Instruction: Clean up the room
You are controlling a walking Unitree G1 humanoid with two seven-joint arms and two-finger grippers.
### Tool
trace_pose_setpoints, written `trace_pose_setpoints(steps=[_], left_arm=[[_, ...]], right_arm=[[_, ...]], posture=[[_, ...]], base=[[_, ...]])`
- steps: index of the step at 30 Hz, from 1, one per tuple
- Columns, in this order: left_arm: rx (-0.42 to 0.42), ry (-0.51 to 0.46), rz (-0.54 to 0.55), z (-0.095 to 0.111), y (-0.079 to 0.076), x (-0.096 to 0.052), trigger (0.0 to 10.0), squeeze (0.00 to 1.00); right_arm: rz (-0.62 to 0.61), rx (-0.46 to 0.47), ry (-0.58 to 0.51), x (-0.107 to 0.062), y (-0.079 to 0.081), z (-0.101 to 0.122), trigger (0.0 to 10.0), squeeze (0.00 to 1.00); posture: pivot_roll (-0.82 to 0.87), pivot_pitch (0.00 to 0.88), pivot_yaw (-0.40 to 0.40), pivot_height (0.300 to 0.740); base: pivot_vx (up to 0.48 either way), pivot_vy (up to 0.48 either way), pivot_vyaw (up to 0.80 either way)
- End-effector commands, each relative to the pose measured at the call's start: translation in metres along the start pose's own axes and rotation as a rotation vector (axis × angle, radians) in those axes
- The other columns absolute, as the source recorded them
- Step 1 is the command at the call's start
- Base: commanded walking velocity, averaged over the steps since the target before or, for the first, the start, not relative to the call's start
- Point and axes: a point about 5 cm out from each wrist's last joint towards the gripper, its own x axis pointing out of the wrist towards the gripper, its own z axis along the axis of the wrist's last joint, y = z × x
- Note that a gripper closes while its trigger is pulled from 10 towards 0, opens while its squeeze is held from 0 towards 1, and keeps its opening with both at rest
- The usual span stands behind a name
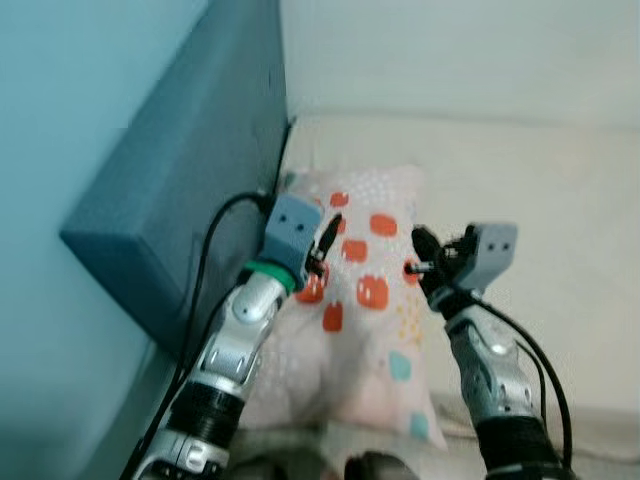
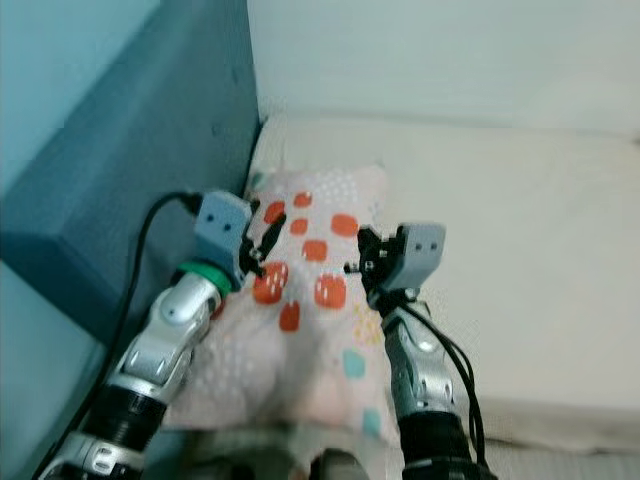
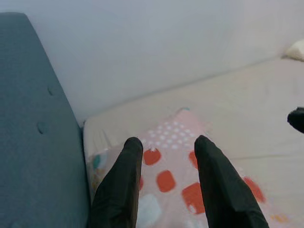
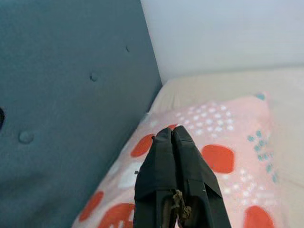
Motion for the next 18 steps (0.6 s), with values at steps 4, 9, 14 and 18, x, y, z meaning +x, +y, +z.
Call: trace_pose_setpoints(steps=[4, 9, 14, 18], left_arm=[[-0.014, 0.039, -0.024, -0.0087, -0.0007, -0.0043, 10.0, 0.0], [-0.021, 0.05, -0.066, -0.0109, -0.0047, -0.0061, 10.0, 0.0], [-0.051, 0.074, -0.087, -0.0129, -0.0065, -0.0062, 10.0, 0.0], [-0.075, 0.099, -0.101, -0.0149, -0.0064, -0.0061, 10.0, 0.0]], right_arm=[[-0.003, -0.012, 0.036, -0.0028, -0.0002, -0.0077, 10.0, 0.0], [-0.008, -0.011, 0.036, -0.0024, -0.0003, -0.0083, 10.0, 0.0], [-0.013, -0.011, 0.036, -0.0025, -0.001, -0.0084, 10.0, 0.0], [-0.015, -0.011, 0.036, -0.0027, -0.001, -0.0087, 10.0, 0.0]], posture=[[-0.06, 0.0, 0.06, 0.73], [-0.06, 0.0, 0.061, 0.71], [-0.06, 0.0, 0.062, 0.69], [-0.06, 0.0, 0.064, 0.675]], base=[[0.0, 0.0, 0.0], [0.0, 0.0, 0.0], [0.0, 0.0, 0.0], [0.0, 0.0, 0.0]])
